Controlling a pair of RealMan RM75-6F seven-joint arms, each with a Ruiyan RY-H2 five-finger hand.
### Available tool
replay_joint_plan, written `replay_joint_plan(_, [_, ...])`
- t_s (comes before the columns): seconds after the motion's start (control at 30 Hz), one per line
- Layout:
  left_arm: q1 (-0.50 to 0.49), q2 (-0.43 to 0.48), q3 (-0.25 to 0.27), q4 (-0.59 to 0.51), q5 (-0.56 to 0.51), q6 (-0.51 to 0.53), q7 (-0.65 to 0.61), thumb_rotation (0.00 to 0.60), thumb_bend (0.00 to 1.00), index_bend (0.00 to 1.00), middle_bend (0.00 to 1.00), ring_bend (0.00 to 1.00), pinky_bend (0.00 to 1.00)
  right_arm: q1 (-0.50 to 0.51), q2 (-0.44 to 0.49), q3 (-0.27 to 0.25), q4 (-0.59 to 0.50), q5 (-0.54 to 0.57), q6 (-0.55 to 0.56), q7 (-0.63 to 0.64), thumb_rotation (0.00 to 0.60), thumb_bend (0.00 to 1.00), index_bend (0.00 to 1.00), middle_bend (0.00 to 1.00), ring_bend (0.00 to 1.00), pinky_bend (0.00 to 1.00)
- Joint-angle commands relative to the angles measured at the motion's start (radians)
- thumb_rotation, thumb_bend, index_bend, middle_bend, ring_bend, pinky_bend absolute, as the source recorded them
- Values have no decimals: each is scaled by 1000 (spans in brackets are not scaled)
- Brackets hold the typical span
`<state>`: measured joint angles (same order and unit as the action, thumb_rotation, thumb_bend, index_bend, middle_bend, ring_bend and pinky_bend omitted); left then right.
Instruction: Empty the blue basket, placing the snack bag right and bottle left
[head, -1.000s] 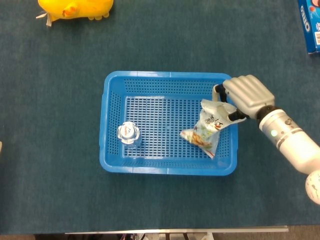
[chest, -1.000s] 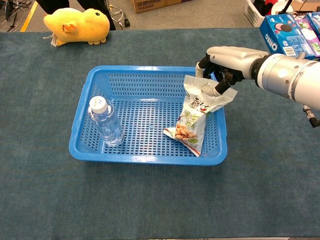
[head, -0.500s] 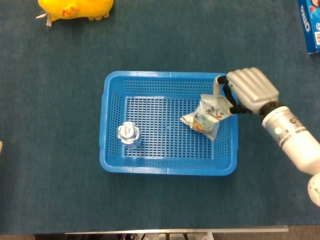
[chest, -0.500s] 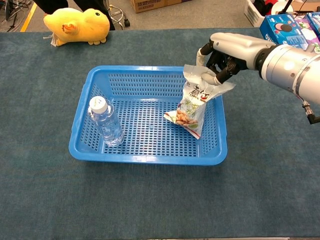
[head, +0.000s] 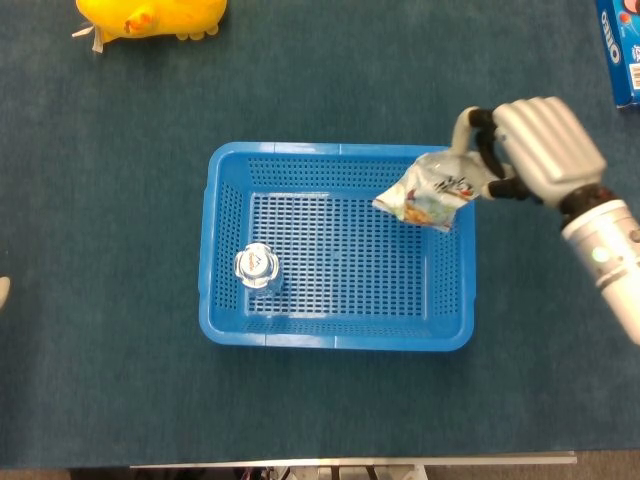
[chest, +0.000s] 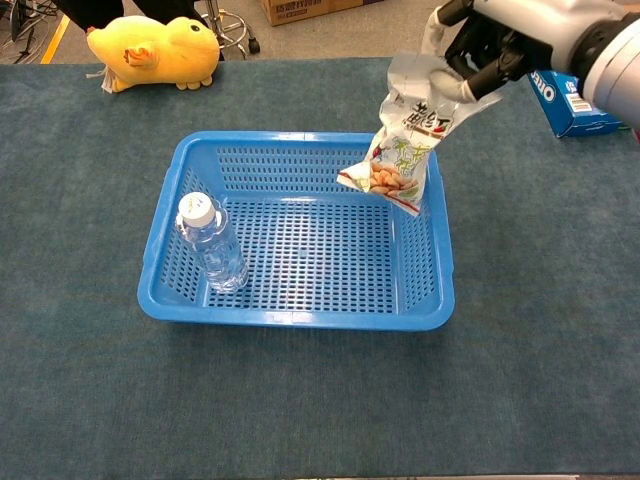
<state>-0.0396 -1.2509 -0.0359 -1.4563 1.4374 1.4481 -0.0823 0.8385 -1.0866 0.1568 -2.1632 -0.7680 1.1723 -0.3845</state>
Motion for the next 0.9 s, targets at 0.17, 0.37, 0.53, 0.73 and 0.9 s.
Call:
replay_joint_plan(0.17, [-10,1,-5,-15,0,-7,19,600,260,382,498,271,426,-85,110,9,-94,-70,88,19,600,539,932,859,883,924])
replay_joint_plan(0.37, [-24,-7,-6,-30,2,-20,44,600,259,382,498,271,426,-162,184,-28,-150,-128,112,30,600,538,932,859,883,924])
replay_joint_plan(0.53, [-37,-17,-6,-36,-1,-38,62,600,260,382,498,271,426,-227,229,-79,-175,-184,97,51,600,539,932,859,883,924])
replay_joint_plan(0.73, [-46,-19,-6,-46,-3,-49,79,600,259,382,498,271,426,-270,310,-150,-186,-223,-9,75,600,463,924,799,852,924])
replay_joint_plan(0.9, [-49,-17,-6,-54,-6,-50,88,600,260,382,498,271,426,-271,375,-187,-179,-227,-120,83,600,141,592,600,744,904])
